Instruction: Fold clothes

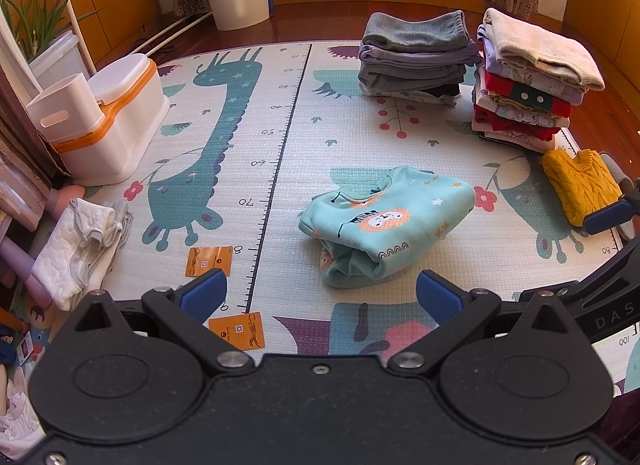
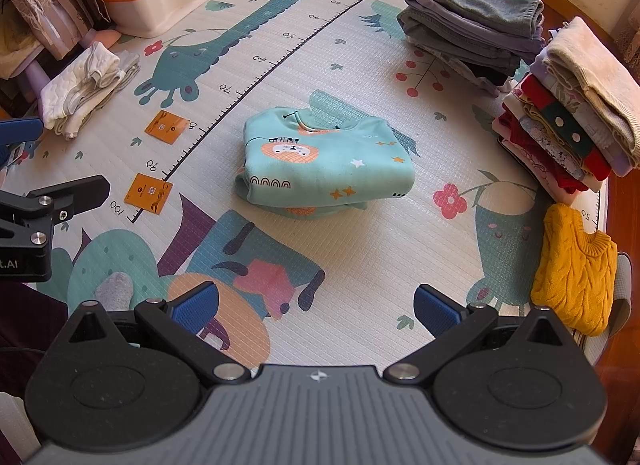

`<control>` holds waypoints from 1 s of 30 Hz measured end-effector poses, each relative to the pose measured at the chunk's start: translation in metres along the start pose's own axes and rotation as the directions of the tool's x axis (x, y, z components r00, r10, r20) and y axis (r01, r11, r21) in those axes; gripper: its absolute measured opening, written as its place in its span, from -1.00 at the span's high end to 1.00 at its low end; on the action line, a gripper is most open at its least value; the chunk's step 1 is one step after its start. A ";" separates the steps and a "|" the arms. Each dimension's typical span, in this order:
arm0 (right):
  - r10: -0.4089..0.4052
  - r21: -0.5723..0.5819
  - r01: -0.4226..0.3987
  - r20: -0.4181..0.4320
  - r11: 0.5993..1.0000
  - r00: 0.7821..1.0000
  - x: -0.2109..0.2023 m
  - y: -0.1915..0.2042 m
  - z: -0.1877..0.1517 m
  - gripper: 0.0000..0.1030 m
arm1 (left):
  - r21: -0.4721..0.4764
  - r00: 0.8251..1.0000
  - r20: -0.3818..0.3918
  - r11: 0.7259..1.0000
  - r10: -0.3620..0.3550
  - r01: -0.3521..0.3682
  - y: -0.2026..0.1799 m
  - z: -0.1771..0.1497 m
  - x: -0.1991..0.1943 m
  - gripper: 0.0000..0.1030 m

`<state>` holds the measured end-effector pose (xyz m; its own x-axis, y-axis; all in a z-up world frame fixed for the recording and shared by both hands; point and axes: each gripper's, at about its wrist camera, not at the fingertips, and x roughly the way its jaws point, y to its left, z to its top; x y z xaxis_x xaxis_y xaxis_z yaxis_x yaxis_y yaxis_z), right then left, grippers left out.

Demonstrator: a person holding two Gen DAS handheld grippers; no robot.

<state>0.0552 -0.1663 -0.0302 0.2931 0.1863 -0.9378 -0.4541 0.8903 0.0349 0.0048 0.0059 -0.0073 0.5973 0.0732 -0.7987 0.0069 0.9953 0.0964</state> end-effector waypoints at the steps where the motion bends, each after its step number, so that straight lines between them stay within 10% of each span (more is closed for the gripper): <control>1: -0.001 -0.001 0.001 0.000 1.000 1.000 0.000 0.000 0.000 -1.00 | -0.003 1.000 -0.004 1.000 0.001 -0.001 0.000 0.000 0.001 -0.99; 30: 0.064 0.088 -0.066 0.017 0.994 0.998 0.084 -0.075 0.071 -0.78 | -0.112 0.965 -0.207 0.984 -0.160 0.139 0.029 0.032 0.133 -0.98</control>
<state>0.1732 -0.1879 -0.0873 0.2774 0.2501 -0.9276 -0.3961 0.9094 0.1267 0.1105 0.0422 -0.0917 0.4097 -0.0759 -0.9091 0.0001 0.9965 -0.0831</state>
